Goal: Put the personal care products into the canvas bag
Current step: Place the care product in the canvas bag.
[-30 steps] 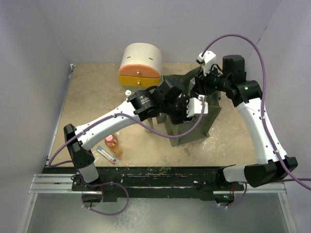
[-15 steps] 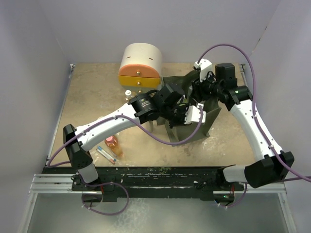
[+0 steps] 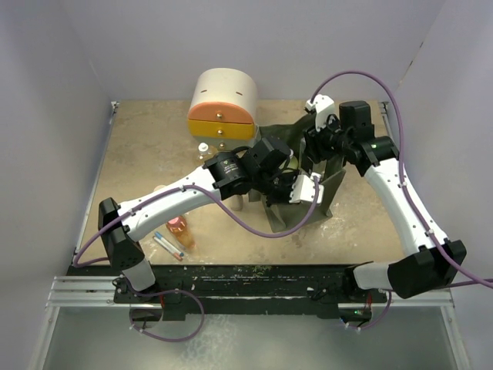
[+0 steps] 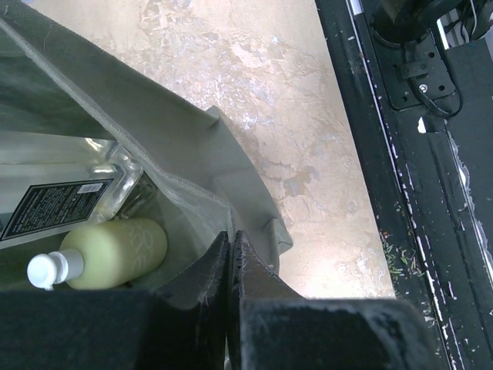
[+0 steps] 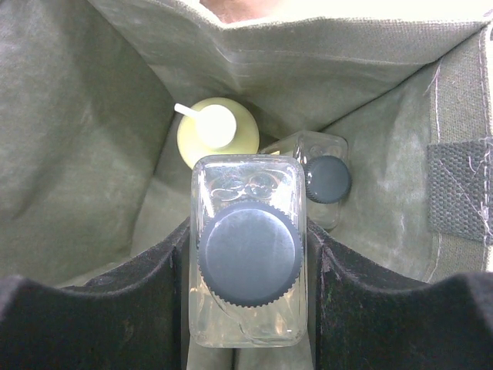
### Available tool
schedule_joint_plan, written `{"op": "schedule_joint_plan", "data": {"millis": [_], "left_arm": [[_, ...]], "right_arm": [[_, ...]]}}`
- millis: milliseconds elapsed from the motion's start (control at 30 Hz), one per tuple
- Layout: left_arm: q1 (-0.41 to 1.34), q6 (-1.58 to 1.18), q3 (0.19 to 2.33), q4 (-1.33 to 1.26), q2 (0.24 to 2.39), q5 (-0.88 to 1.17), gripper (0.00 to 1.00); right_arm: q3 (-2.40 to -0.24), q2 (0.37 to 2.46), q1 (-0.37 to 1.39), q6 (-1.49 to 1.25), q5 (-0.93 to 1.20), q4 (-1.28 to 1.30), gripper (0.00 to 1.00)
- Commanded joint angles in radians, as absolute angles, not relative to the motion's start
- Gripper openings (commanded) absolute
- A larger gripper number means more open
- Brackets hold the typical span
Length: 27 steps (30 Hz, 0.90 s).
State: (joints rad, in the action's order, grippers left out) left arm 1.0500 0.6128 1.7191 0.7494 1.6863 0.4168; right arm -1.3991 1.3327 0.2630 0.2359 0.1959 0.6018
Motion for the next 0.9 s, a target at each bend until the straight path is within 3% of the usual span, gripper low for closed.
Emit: {"op": "schedule_joint_plan", "data": {"millis": [0, 200, 400, 867], "left_arm": [[1.054, 0.632, 1.694, 0.754, 1.688, 0.424, 0.05], [1.054, 0.632, 1.685, 0.749, 1.690, 0.416, 0.05], [1.054, 0.655, 1.669, 0.753, 1.677, 0.422, 0.05], [1.054, 0.723, 1.678, 0.802, 1.644, 0.458, 0.05]], "right_arm": [[-1.449, 1.279, 0.262, 0.294, 0.202, 0.520, 0.00], [-1.454, 1.239, 0.262, 0.432, 0.432, 0.602, 0.00], [-1.496, 1.238, 0.261, 0.580, 0.530, 0.643, 0.00], [-1.637, 1.442, 0.178, 1.137, 0.804, 0.850, 0.00]]}}
